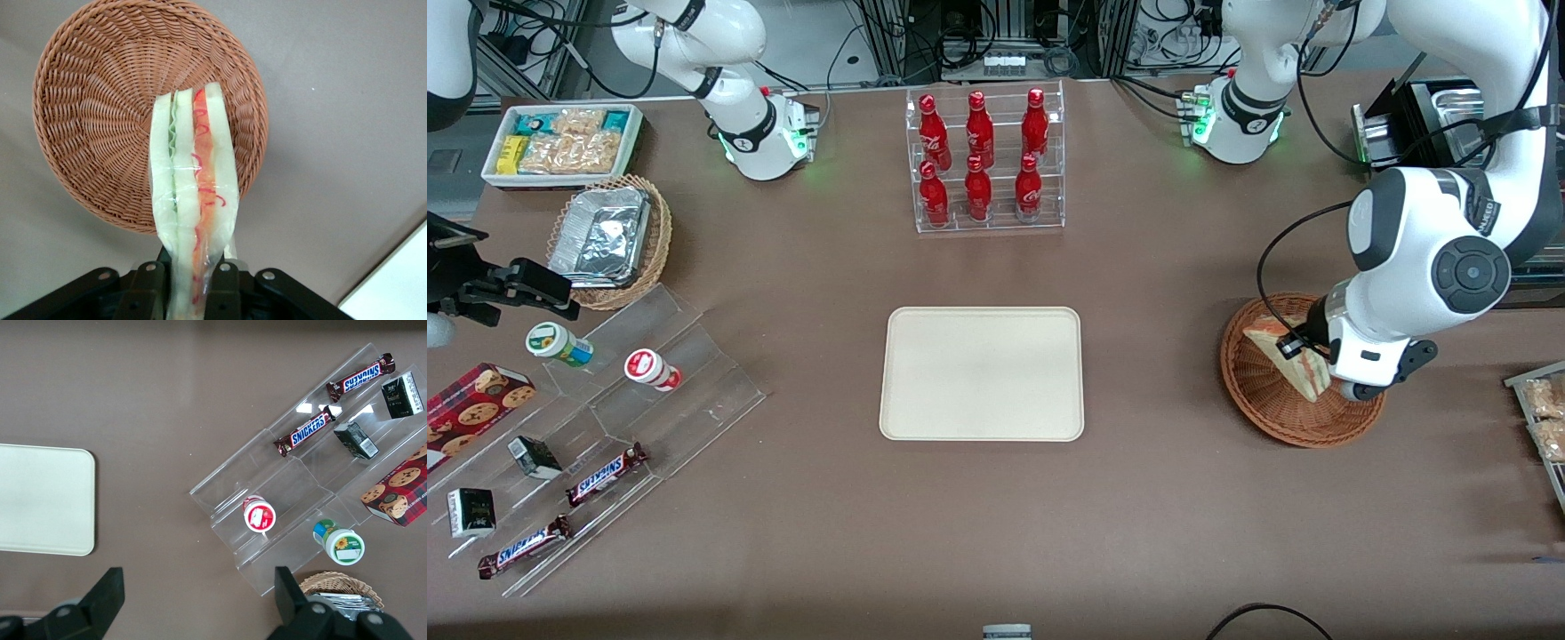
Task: Place sandwich from basket to tray
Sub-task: 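Carry the sandwich with the left gripper over to the cream tray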
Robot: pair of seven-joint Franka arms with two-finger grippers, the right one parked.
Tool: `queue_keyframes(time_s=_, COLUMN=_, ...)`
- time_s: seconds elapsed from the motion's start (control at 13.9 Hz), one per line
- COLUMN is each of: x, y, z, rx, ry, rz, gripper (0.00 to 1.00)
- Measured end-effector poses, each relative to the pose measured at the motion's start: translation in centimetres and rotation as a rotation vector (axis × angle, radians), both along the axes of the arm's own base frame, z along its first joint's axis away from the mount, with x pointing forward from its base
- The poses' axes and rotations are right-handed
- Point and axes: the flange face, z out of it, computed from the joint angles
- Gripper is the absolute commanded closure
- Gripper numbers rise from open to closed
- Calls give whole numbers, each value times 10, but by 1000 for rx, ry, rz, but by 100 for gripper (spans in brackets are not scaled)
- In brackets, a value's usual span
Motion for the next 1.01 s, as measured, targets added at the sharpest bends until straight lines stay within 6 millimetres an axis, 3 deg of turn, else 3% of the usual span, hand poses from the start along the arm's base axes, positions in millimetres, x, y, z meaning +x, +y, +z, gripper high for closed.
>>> queue_keyframes(time_s=0.36, x=-3, y=-51, z=16, rx=-6, ry=-24, rz=-86, gripper=69)
queue_keyframes(time_s=0.79, x=-19, y=-144, z=26, rx=-43, ry=-69, rz=-218, gripper=72)
queue_keyframes(time_s=1.01, x=-28, y=-194, z=17, rx=-68, ry=-126, rz=-289, gripper=76)
